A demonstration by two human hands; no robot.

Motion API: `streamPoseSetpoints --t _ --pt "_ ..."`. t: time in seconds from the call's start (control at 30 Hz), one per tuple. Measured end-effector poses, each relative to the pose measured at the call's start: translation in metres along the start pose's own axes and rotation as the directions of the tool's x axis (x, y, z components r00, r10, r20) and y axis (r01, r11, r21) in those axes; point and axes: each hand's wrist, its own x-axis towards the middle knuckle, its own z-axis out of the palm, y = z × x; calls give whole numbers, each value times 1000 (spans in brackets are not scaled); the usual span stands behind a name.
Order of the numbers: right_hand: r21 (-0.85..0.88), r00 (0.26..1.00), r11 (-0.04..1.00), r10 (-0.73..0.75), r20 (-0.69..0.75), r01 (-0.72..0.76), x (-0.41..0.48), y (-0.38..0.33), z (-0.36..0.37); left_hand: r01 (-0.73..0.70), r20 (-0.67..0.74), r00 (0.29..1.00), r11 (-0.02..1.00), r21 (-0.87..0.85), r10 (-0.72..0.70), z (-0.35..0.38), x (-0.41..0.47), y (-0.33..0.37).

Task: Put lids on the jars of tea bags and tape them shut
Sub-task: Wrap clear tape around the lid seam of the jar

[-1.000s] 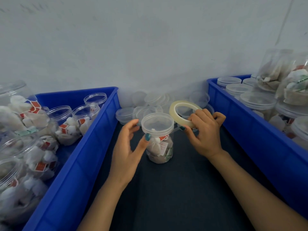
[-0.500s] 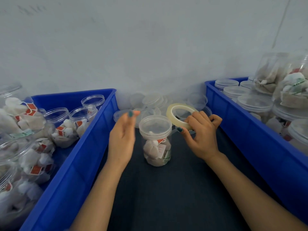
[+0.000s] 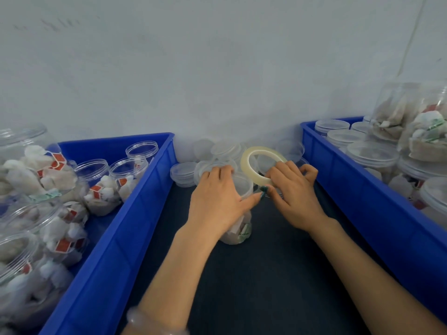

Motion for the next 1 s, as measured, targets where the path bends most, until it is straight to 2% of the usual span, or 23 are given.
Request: streamPoseSetpoints --t 0.27,0.4,0.57,0.73,0.87,1.0 --pt "-6 997 1000 -2 -76 2 7 -6 -6 -141 154 974 978 -152 164 -18 1 -13" --pt "18 997 1000 -14 -78 15 7 -10 -3 -143 178 968 972 -187 177 -22 2 -13" --pt "39 999 999 -29 -27 30 13 -8 -11 -111 203 971 990 -83 126 -20 7 -8" --pt "-91 988 984 -151 -7 150 22 1 -31 -134 205 964 976 -169 168 -22 6 -11" --pt "-135 983 975 -182 -10 179 17 3 -35 -67 318 944 994 -83 90 -32 3 -14" --pt "-141 982 974 -187 -37 180 14 3 -33 -158 311 940 987 27 142 -43 -4 -13"
